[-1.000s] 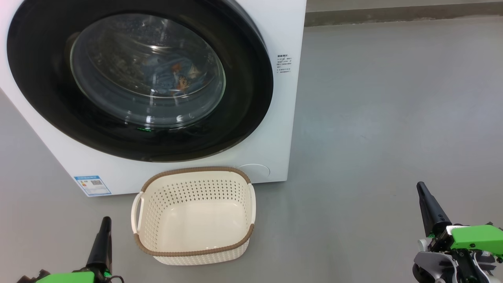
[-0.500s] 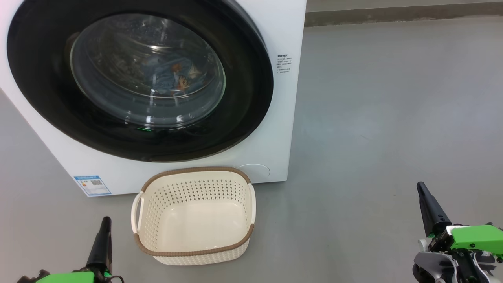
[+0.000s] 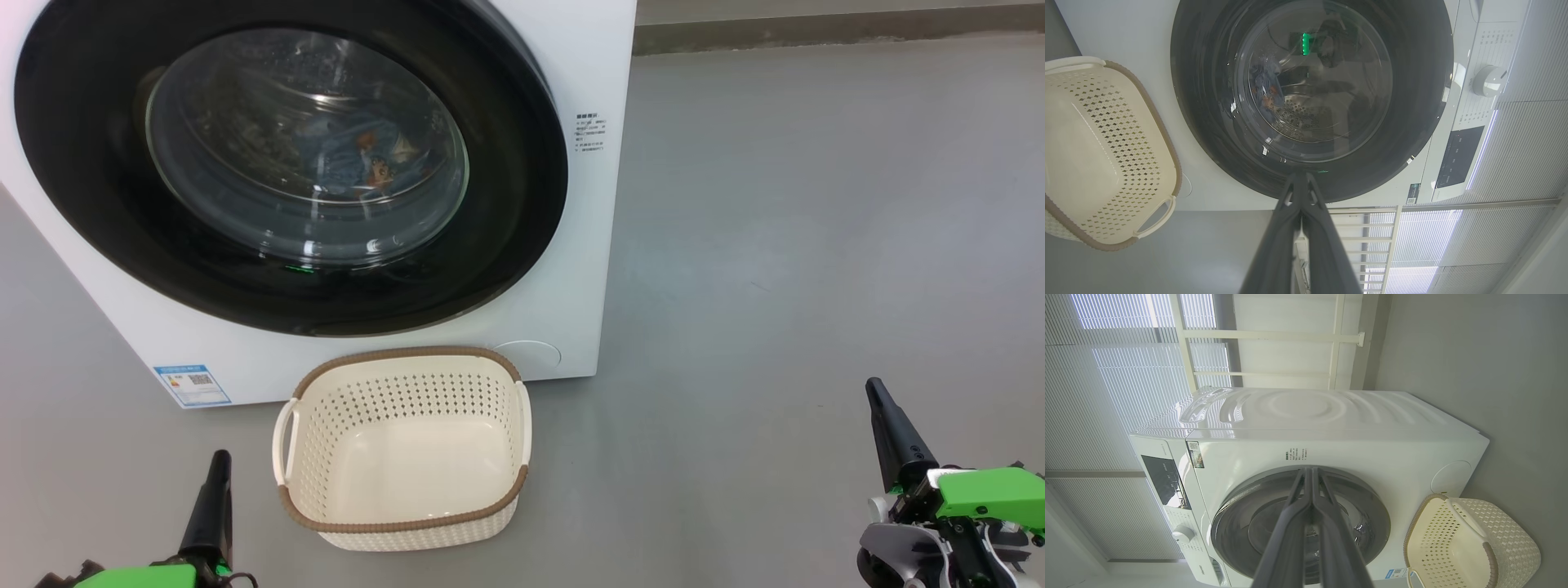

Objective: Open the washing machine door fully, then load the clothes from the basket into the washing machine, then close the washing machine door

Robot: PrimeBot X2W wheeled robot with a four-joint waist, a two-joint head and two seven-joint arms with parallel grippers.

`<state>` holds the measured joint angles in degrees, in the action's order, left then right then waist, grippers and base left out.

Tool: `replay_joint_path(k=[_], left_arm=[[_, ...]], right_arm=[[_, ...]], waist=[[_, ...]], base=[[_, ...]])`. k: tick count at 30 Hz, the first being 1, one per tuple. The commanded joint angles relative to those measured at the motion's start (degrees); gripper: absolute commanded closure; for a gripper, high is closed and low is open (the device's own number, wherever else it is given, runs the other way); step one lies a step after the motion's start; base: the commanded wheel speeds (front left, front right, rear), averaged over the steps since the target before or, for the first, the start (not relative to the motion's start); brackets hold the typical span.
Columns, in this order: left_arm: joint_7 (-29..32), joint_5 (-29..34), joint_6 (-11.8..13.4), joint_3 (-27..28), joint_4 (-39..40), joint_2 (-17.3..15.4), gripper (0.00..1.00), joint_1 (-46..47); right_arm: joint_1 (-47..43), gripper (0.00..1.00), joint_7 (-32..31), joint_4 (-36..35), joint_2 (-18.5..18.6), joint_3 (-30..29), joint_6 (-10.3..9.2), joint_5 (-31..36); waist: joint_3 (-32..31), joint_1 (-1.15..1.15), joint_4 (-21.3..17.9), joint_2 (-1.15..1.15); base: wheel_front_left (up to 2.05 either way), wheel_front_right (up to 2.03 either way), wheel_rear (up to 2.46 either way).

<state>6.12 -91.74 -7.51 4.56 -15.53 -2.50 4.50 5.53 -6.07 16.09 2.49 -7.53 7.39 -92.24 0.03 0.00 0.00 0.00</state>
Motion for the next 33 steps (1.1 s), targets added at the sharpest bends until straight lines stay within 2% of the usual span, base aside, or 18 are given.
replay_joint_path(k=[1, 33], left_arm=[[0.33, -0.44, 0.02, 1.94, 1.1, -0.47, 1.0, 2.11], [0.35, -0.42, 0.02, 1.97, 1.12, -0.45, 1.0, 2.1]], right_arm=[[1.04, 1.0, -0.34, -1.74, 0.52, 1.09, 0.1, 0.0], [1.05, 1.0, -0.37, -1.74, 0.49, 1.05, 0.1, 0.04]], waist=[[0.0, 0.0, 0.0, 0.0], [0.0, 0.0, 0.0, 0.0]], base=[[0.0, 0.0, 0.0], [0.0, 0.0, 0.0]])
